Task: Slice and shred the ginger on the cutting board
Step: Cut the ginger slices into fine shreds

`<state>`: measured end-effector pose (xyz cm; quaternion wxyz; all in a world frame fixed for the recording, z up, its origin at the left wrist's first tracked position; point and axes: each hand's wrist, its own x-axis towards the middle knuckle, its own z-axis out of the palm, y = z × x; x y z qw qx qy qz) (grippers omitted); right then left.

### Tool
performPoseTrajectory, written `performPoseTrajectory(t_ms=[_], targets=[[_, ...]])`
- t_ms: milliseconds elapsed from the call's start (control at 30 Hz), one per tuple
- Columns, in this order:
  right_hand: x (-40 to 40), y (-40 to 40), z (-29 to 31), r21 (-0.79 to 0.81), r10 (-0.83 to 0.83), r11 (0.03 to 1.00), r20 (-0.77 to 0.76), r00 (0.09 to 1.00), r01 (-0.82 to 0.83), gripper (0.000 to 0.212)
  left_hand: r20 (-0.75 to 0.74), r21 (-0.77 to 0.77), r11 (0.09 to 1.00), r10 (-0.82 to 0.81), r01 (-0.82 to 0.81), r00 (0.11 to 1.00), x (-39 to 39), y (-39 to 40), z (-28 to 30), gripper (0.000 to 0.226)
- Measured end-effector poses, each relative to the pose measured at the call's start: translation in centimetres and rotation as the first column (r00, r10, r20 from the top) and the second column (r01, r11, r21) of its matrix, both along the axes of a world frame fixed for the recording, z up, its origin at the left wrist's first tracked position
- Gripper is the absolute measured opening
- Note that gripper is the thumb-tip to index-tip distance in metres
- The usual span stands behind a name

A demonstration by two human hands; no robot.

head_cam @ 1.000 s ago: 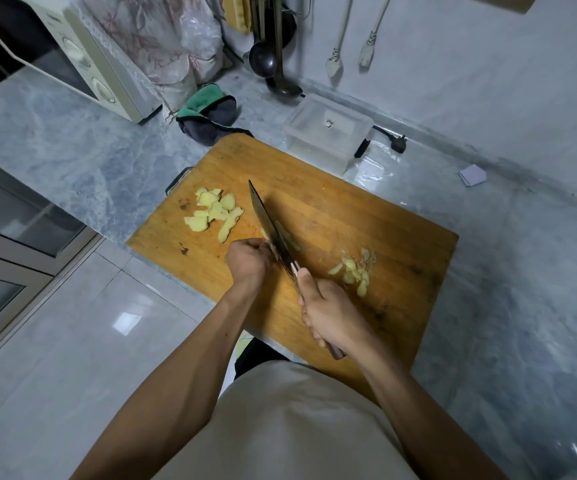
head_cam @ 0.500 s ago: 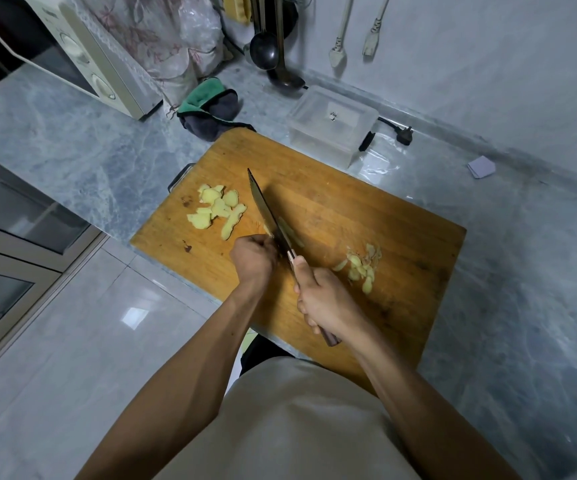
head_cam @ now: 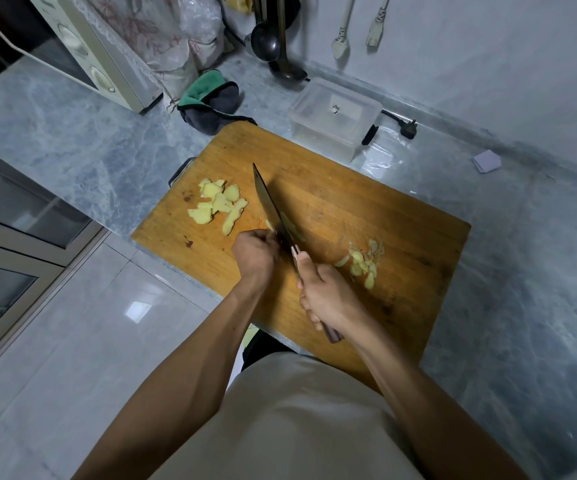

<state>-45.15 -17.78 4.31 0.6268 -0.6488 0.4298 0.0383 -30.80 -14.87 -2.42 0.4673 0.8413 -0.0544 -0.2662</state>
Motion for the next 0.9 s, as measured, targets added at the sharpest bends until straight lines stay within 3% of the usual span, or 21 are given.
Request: performPoseTrajectory(t_ms=[567, 767, 900], targets=[[-1.3, 0.0, -1.1, 0.053, 0.006, 0.999, -0.002, 1.000, -0.006, 0.054, -0.047, -0.033, 0.999, 0.013, -0.014, 0.999, 0.2, 0.1, -0.1, 0.040], [0.0, 0.5, -1.4, -0.088, 0.043, 0.995, -0.027, 0.999, -0.046, 0.054, 0.004, -0.010, 1.000, -0.015, 0.015, 1.000, 0.0, 0.2, 0.4, 0.032], [-0.2, -0.3, -1.2, -0.005, 0.003, 1.000, -0.006, 1.000, -0.004, 0.054, -0.046, -0.022, 0.998, 0.050, -0.051, 0.998, 0.1, 0.4, 0.2, 0.037]])
